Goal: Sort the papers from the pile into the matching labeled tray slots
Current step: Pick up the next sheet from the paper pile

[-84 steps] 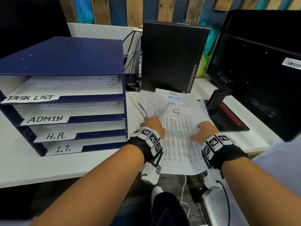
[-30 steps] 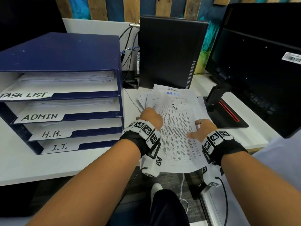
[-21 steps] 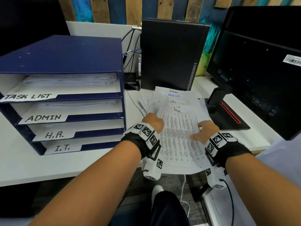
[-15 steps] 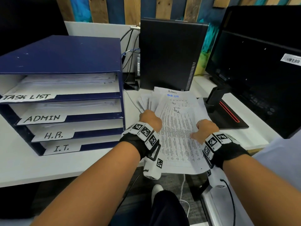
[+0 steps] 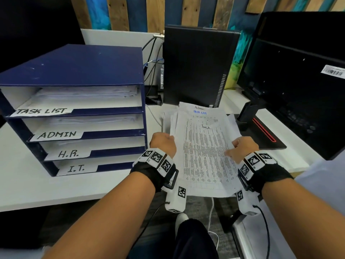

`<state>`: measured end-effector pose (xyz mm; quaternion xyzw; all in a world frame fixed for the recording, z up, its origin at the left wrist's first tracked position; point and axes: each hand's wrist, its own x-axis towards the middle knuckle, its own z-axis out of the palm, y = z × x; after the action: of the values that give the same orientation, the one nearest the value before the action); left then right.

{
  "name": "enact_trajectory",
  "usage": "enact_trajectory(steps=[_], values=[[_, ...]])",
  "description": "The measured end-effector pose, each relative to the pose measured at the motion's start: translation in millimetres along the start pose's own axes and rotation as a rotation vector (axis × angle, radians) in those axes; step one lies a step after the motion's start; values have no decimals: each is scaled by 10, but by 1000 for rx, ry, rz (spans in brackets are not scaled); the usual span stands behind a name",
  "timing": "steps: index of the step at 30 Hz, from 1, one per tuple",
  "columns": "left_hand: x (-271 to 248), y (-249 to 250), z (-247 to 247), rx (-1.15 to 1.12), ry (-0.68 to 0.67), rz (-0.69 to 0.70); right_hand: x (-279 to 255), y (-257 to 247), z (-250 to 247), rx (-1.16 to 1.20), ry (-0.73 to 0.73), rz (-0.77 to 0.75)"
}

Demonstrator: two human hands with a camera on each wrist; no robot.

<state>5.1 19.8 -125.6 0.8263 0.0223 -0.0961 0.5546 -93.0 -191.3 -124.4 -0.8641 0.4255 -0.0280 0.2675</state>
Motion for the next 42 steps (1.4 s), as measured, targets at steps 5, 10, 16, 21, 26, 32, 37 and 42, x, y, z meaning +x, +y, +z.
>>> enact_trajectory(steps=[5, 10, 16, 21, 26, 32, 37, 42], values=[[23, -109, 40, -49, -34, 39, -29, 8, -33, 64, -71, 23], [13, -82, 21, -133, 25, 66, -50, 63, -70, 118, 66, 44], [145, -66, 61, 102, -36, 38, -46, 137, -265, 197, 269, 73], [18, 32, 153, 172, 1, 200, -129, 128, -280, 259, 133, 10], [-9, 103, 83, -40, -153, 185, -293, 208, -240, 480, -51, -118], [-151, 17, -83, -161, -25, 265, -500, 147, -211, 563, -105, -238], [-344, -57, -180, -205, -8, 304, -672, 109, -185, 617, -19, -292], [-572, -123, -358, -198, 89, 373, -867, 119, -176, 687, -39, -311]])
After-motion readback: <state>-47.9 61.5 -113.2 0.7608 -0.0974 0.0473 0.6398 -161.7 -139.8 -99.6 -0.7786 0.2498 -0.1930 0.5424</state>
